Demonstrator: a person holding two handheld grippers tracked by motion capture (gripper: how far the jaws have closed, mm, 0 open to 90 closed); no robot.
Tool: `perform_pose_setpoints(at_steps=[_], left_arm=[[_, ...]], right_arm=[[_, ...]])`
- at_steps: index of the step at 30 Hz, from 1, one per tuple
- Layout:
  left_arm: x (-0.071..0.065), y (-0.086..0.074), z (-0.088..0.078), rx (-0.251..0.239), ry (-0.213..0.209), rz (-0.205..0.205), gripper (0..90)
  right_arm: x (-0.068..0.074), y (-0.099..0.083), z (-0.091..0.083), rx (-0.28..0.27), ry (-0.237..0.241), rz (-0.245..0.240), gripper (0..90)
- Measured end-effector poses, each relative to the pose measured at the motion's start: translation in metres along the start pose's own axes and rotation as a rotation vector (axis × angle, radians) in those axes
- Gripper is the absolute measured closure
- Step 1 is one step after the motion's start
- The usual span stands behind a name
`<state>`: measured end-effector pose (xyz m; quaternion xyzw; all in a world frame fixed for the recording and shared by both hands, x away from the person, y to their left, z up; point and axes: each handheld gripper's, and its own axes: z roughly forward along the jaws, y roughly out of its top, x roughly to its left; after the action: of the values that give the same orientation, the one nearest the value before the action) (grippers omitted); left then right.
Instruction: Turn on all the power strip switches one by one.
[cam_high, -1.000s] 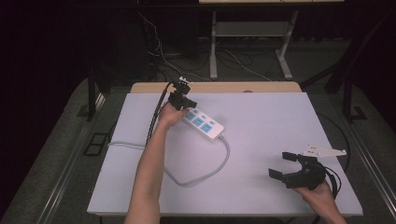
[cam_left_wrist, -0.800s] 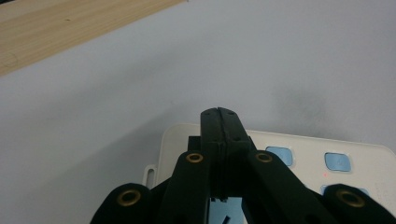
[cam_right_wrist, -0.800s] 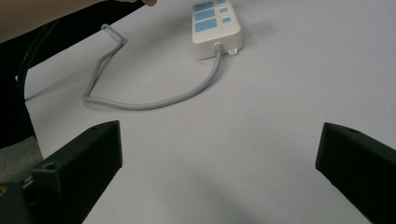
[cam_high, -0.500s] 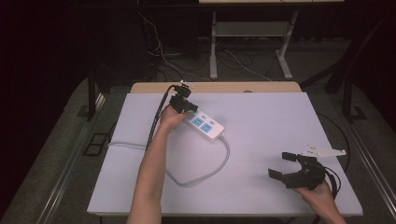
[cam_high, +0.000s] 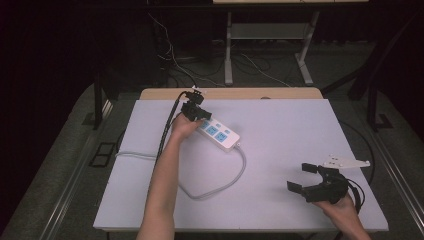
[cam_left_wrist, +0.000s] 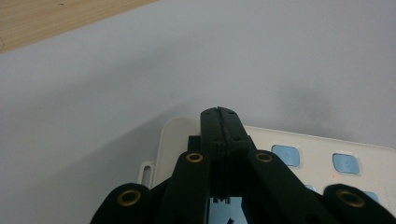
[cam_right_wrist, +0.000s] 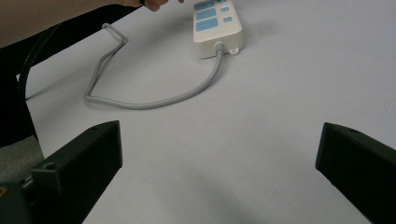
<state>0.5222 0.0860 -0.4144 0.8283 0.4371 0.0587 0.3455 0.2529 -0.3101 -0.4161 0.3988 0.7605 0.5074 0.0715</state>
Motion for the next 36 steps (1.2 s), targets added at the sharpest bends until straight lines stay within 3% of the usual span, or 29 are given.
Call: perform_pose_setpoints(at_steps=[6, 10, 14, 24, 36], left_arm=[[0.0021, -0.0008, 0.0008, -0.001, -0.012, -0.026, 89.8], [0.0003, 0.0002, 0.0013, 0.007, -0.002, -0.011, 90.0], [0.0035, -0.0011, 0.0015, 0.002, -0.020, -0.033, 90.0], [0.0036, -0.0019, 0.0019, 0.003, -0.021, -0.045, 90.0], [-0.0015, -0.0008, 0.0010, 0.014, 0.007, -0.015, 89.9]], right_arm=[[0.0001, -0.0001, -0.0002, 0.000, 0.000, -0.001, 0.4], [0.0001, -0.0001, -0.0002, 0.000, -0.001, 0.000, 0.4], [0.0003, -0.0002, -0.0002, 0.001, -0.001, -0.001, 0.4], [-0.0003, -0.0002, -0.0005, 0.000, 0.000, -0.001, 0.4], [-0.0005, -0.0001, -0.0003, 0.000, -0.001, 0.000, 0.4]])
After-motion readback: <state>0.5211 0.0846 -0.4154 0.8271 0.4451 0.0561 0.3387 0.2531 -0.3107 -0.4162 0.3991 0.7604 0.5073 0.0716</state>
